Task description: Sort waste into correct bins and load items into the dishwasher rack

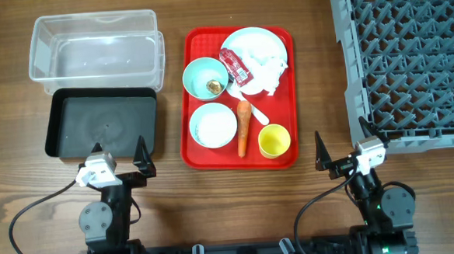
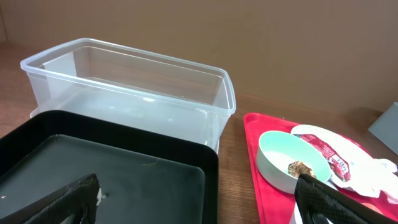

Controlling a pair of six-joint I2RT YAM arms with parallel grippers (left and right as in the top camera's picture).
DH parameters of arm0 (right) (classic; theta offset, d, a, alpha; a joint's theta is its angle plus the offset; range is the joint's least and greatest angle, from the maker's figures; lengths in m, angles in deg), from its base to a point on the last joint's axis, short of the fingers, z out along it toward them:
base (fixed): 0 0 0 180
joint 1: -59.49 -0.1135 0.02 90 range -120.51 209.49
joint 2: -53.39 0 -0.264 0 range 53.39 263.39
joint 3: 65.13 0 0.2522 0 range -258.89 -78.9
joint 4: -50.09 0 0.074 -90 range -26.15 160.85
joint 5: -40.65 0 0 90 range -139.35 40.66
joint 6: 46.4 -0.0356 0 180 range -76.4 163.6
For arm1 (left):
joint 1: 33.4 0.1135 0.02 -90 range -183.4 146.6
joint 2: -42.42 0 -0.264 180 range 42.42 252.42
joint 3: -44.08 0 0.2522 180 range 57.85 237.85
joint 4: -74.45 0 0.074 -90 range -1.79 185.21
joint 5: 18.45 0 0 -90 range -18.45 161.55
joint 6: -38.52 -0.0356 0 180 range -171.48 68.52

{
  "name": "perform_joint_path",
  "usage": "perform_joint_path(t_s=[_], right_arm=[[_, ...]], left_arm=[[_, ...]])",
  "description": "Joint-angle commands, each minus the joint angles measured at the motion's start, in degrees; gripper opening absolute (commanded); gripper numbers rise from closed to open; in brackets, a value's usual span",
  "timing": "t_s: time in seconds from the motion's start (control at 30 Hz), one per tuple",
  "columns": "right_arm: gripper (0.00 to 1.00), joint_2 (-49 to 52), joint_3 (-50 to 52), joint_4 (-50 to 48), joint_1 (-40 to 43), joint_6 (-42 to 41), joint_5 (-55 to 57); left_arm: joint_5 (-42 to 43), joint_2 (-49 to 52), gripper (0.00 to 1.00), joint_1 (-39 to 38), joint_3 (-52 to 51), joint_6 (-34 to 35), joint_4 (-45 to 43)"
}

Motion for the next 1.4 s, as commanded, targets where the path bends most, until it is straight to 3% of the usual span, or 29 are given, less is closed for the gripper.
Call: perform_joint_path(t_s=[0.0, 1.13, 1.37], right_arm=[[1.00, -0.5, 0.1, -0.1, -0.2, -0.3, 0.5], [1.00, -0.5, 0.1, -0.1, -0.2, -0.2, 0.7], [1.00, -0.5, 0.1, -0.2, -0.2, -0.4, 0.7]], left_arm=[[-0.3, 0.1, 1.00, 0.4, -0.4, 0.1, 0.2], [-0.3, 0.2, 1.00, 0.4, -0.4, 0.1, 0.2], [0.3, 0.2, 1.00, 0.4, -0.4, 0.1, -6.7]])
